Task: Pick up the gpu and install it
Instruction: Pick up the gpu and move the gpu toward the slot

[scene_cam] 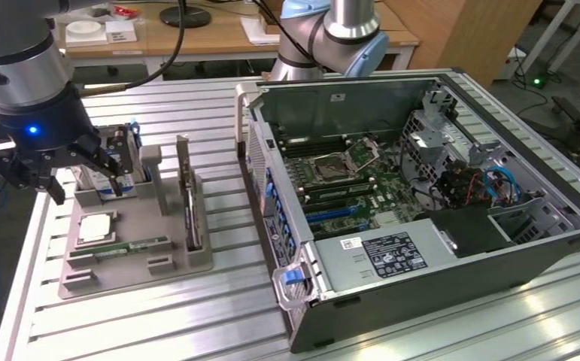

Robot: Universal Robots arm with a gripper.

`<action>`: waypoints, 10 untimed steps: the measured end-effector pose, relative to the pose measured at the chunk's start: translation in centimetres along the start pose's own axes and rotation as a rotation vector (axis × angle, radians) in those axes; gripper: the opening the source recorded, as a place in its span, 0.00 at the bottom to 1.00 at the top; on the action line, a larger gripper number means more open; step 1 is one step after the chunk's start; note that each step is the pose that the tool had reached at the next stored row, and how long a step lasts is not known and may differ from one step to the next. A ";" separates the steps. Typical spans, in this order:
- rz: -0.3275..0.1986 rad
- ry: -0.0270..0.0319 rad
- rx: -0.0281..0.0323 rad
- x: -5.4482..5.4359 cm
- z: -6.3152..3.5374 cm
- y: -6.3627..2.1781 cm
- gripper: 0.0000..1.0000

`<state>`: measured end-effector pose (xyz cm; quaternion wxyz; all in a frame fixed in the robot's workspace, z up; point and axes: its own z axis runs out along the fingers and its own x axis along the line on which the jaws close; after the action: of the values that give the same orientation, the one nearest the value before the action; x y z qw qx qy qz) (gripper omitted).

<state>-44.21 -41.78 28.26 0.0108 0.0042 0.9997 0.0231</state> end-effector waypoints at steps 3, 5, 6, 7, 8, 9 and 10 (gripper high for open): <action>0.000 0.0001 0.0000 -0.1 -0.01 0.00 0.76; 0.000 0.0000 0.0000 -0.2 0.00 0.00 0.76; 0.000 0.0000 -0.0001 -1.0 0.02 0.01 0.76; 0.000 -0.0001 0.0000 -1.1 0.03 0.01 0.76; 0.000 0.0000 0.0000 -1.1 0.02 0.01 0.76; 0.000 0.0000 0.0000 -1.2 0.03 0.01 0.76; 0.000 0.0000 0.0000 -1.4 0.03 0.01 0.76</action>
<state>-42.86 -41.78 28.26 0.0108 0.0042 0.9997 0.0231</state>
